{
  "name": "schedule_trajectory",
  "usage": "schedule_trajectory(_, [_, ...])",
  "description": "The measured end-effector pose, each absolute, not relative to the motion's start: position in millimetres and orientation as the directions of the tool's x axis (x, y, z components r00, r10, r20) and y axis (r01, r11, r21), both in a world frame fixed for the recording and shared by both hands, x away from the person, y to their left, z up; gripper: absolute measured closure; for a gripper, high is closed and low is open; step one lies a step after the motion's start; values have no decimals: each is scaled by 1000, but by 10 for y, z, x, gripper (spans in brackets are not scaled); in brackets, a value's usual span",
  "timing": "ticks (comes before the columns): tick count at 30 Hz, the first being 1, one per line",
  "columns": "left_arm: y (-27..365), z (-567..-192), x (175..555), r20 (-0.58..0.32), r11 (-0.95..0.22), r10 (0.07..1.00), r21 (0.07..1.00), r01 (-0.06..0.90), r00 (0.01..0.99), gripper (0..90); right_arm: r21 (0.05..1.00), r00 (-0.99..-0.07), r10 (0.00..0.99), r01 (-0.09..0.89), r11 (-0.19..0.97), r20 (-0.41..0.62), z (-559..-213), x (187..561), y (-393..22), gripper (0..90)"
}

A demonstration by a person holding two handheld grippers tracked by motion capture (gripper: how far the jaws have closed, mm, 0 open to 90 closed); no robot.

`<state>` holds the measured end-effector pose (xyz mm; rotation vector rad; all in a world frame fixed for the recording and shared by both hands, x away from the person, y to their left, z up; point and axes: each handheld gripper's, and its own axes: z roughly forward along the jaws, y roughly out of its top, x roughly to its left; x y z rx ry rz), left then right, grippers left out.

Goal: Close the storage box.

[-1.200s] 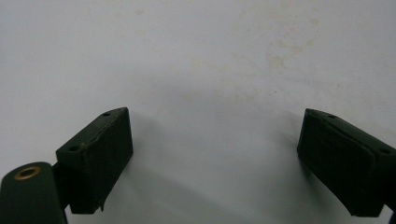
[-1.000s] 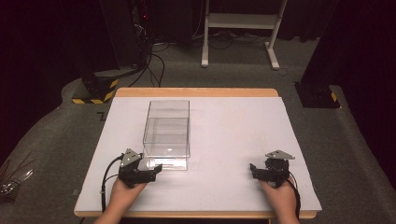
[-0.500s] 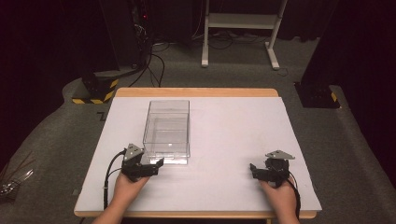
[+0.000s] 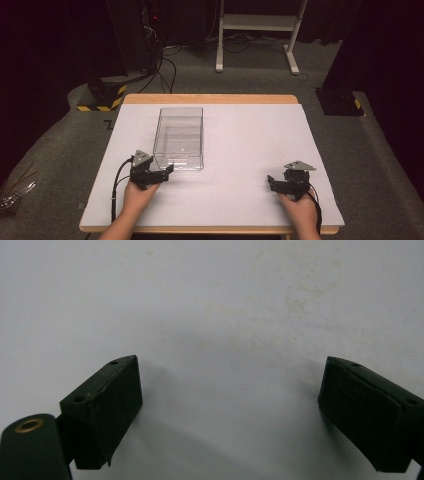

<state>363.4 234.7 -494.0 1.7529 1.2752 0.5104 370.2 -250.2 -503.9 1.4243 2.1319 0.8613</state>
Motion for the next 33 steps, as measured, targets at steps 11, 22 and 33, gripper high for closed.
schedule_trajectory(11, [2341, -4899, 3743, -128, -113, 916, 828, 549, 381, 119, 701, -377, 926, 657, 277, -13, -5039, 3701, -2501, 102])
schedule_trajectory(22, [2353, -4922, 3853, -156, -64, 929, 825, 562, 335, 151, 701, -377, 926, 657, 277, -13, -5039, 3701, -2502, 102])
schedule_trajectory(33, [2309, -4954, 3842, -147, -82, 929, 814, 575, 340, 190, 701, -377, 926, 657, 276, -11, -5039, 3701, -2502, 102])
